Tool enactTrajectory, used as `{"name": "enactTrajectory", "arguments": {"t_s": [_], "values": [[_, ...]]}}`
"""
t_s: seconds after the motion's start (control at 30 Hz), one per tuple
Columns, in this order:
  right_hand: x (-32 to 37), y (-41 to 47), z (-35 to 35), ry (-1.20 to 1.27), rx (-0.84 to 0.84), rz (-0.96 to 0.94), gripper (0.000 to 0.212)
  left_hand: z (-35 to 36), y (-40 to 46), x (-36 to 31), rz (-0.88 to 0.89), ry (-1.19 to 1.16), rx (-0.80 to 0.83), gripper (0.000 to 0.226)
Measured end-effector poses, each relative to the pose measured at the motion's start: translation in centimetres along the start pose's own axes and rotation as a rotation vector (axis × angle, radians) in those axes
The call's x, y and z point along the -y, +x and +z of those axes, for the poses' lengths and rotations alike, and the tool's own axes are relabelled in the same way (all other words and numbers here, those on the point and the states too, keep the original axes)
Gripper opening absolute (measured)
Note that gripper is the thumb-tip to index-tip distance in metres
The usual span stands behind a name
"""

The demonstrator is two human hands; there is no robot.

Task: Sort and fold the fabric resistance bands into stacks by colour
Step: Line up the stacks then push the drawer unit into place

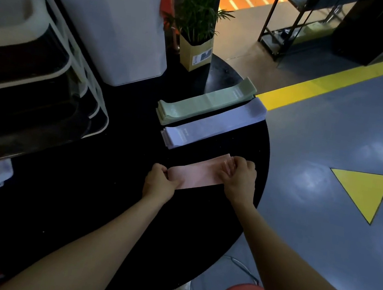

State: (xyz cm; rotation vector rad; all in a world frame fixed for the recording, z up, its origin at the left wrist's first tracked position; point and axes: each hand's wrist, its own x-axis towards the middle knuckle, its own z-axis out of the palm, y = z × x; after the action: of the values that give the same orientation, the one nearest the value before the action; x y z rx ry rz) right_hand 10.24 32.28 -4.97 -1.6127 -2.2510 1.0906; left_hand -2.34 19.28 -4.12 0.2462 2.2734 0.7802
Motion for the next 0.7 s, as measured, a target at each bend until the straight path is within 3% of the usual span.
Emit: {"name": "enactTrajectory", "arguments": {"t_s": [0.33, 0.47, 0.7], "values": [[0.1, 1.1, -0.1, 0.148, 0.175, 0.063, 0.027, 0.0, 0.3, -0.1, -0.011, -0.015, 0.053, 0.037], [0.0, 1.2, -0.3, 0.165, 0.245, 0.065, 0.018, -0.1, -0.2, -0.1, -0.028, -0.112, 0.108, 0.025], [-0.3, 0.3, -0.2, 0.206, 0.213, 0.018, 0.015, 0.1, -1.2, 0.1, 0.025, -0.188, 0.111, 0.028]]}}
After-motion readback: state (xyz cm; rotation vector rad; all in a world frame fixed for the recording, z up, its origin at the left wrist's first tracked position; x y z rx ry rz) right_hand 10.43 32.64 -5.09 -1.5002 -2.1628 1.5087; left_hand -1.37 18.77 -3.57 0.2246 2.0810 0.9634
